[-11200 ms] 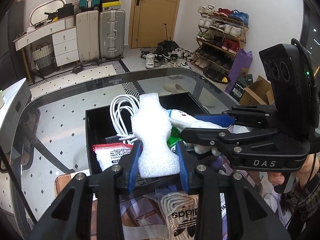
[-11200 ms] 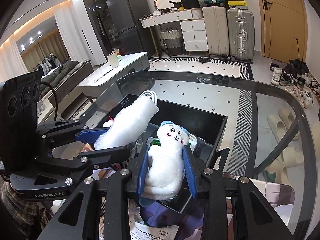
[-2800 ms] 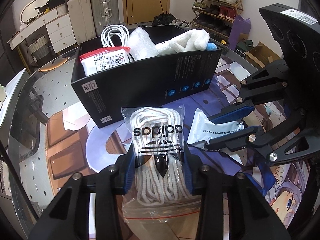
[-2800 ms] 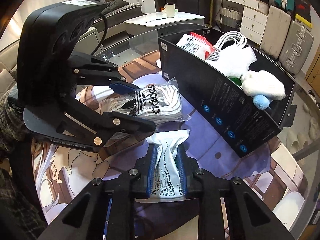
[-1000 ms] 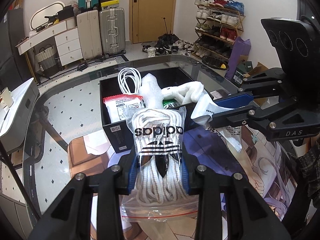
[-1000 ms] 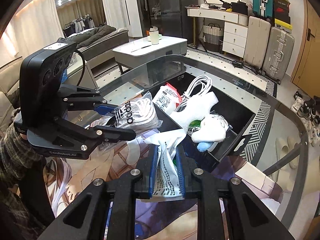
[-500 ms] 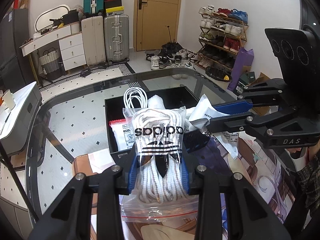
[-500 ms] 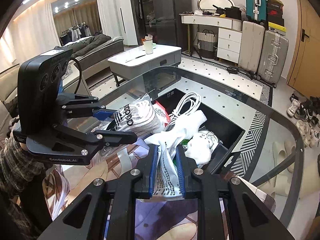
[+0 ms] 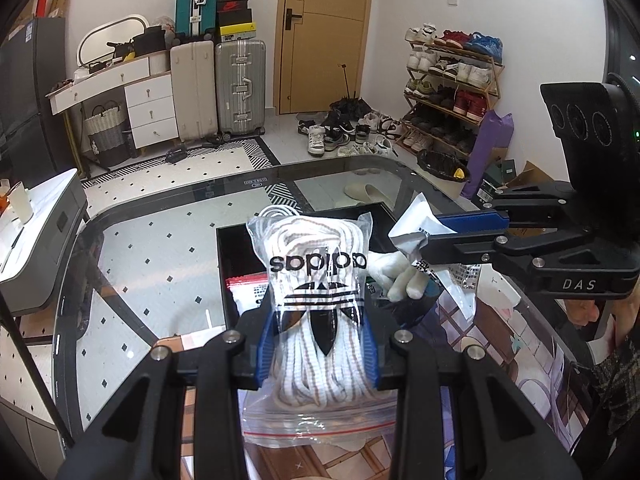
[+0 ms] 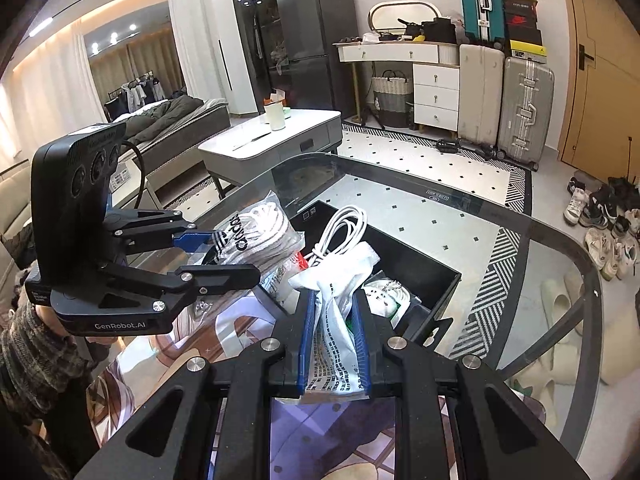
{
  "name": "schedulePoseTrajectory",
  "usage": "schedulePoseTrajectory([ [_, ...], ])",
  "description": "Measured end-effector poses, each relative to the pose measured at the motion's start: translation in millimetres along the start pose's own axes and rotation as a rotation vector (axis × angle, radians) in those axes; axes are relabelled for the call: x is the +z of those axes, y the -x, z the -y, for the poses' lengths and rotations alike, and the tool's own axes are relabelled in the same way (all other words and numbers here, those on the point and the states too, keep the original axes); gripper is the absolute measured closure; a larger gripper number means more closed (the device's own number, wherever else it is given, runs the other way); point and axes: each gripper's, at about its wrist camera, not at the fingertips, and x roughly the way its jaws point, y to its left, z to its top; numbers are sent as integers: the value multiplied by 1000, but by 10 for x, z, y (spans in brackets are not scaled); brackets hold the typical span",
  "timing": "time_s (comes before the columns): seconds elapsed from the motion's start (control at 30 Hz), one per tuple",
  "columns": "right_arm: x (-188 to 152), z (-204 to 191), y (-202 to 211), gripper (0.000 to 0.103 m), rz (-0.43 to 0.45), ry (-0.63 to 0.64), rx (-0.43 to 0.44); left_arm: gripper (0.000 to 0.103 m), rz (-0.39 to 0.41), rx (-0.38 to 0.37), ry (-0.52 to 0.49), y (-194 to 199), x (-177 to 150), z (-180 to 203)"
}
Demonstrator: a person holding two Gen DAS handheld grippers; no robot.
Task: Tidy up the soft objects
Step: 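Lift the rope bag with left tool while right tool carries the white packet toward the box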
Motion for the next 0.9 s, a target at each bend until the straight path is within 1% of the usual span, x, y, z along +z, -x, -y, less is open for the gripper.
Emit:
schedulePoseTrajectory([
  [0.2,27,113,24,85,45,-44,-21,69,24,0,19,-61,60,-1],
  [0.3,41,153,57,85,76,-61,-44,69,47,15,29,-89,74,-15],
  [0.5,73,254,75,85,133,-138,-58,69,59,25,70,-190,94,-86],
  [0.67,82,287,10,85,123,-156,-56,69,52,32,77,-262,119,-105],
  [0.8,108,253,-54,85,105,-147,-56,69,29,34,73,-332,115,-105],
  [0.9,187,235,-114,85,87,-124,-76,69,19,34,78,-365,146,-118],
])
